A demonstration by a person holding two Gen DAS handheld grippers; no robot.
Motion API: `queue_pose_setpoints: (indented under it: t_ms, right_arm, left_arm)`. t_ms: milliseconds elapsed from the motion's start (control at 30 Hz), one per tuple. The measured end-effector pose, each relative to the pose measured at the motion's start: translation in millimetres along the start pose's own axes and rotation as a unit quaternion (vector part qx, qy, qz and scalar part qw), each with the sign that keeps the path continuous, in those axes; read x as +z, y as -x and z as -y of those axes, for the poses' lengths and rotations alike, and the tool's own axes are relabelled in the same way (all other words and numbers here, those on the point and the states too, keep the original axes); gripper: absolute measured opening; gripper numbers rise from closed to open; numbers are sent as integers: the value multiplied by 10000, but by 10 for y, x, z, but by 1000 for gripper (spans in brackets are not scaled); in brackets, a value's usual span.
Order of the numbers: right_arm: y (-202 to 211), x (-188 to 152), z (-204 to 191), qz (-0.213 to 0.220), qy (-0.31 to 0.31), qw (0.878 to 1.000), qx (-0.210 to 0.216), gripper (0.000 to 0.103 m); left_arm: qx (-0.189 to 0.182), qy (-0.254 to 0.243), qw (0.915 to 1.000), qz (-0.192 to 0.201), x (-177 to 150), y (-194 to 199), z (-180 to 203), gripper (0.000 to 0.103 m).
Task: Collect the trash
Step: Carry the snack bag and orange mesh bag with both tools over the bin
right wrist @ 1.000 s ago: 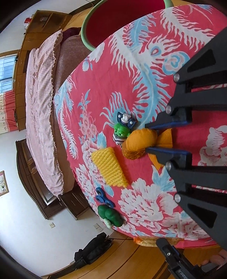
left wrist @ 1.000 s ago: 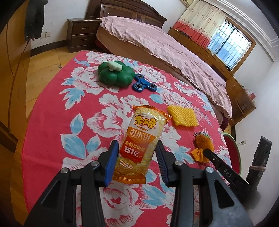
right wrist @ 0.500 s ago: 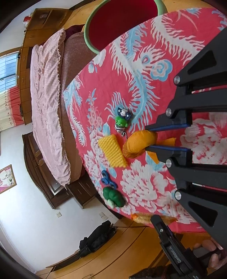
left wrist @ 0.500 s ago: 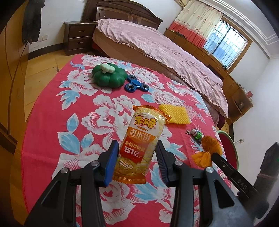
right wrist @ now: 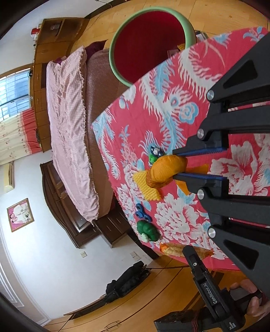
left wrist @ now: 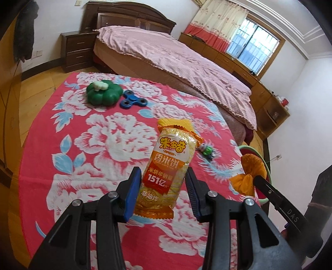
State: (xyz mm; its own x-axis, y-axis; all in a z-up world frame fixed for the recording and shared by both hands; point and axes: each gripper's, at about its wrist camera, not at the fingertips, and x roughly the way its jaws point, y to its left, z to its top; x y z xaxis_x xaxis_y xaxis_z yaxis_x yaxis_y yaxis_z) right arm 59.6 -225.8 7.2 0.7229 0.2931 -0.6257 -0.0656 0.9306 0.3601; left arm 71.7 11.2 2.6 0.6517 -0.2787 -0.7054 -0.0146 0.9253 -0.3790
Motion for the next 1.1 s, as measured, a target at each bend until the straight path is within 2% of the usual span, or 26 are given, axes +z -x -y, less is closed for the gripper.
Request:
queue_pose_setpoints:
  t_ms: [367,700,1100]
  right_arm:
    - [336,44,275,358,-198,9991,-96,17]
    - [635,117,596,674,-382,9966,-287,17]
    - [810,219,1144,889,-700,9904,-790,17]
  left_arm:
    - [-163,-283,9995,35,-47,109,359,44]
    - [-424,-767,9961,-43,-40,78,903,44]
    - [-784,-1418,9856,-477,-140,-349,1642,44]
